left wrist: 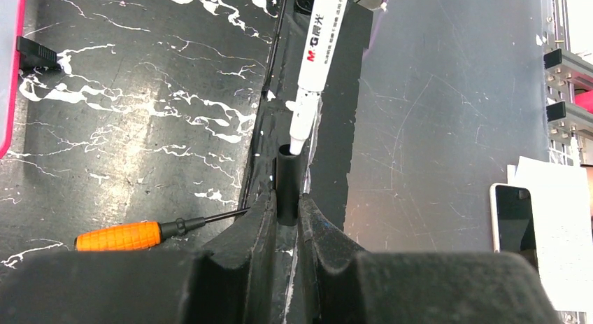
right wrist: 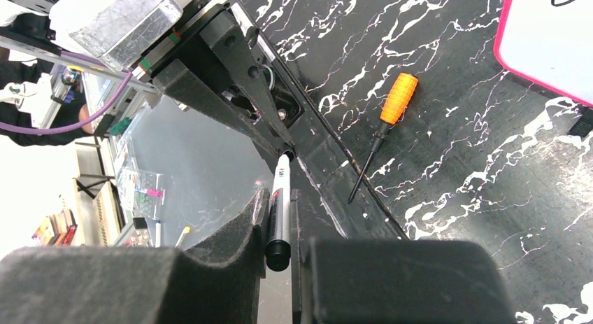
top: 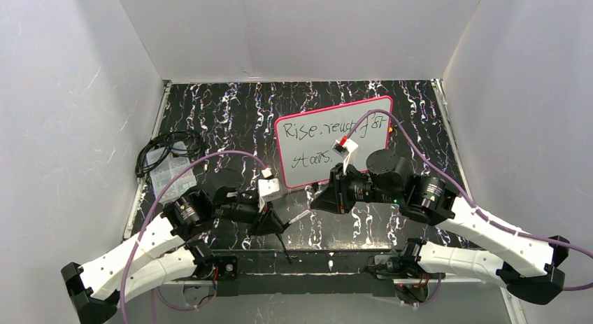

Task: Write a sentence on the whiteboard
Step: Close the whiteboard marker.

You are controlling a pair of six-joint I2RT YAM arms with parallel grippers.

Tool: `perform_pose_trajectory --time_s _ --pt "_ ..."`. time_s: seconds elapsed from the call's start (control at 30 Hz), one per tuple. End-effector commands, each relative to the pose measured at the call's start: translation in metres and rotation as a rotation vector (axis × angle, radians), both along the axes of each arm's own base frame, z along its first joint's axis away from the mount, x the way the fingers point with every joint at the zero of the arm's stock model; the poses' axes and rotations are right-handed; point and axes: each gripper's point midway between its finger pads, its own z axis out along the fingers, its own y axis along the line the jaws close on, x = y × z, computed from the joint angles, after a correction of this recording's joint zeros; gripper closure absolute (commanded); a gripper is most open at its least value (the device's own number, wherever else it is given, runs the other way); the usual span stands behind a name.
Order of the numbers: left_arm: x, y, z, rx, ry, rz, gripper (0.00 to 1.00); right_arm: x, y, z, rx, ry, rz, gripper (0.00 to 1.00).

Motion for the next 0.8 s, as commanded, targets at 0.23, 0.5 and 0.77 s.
perform_pose_trajectory --time_s 0.23,0.5,0.77 --pt "-0.004 -0.002 0.023 -0.099 -0.080 -0.028 1.00 0.007 -0.005 -0.020 -0.031 0.027 -0.004 0.99" --pt "-0.003 -0.003 0.024 -0.104 -0.083 -0.025 1.00 0.011 0.002 -0.010 0.093 0.082 0.020 0.99" --pt "0.006 -0.003 0.033 -0.132 -0.122 0.029 1.00 0.009 0.011 -0.025 0.103 0.143 0.059 0.99"
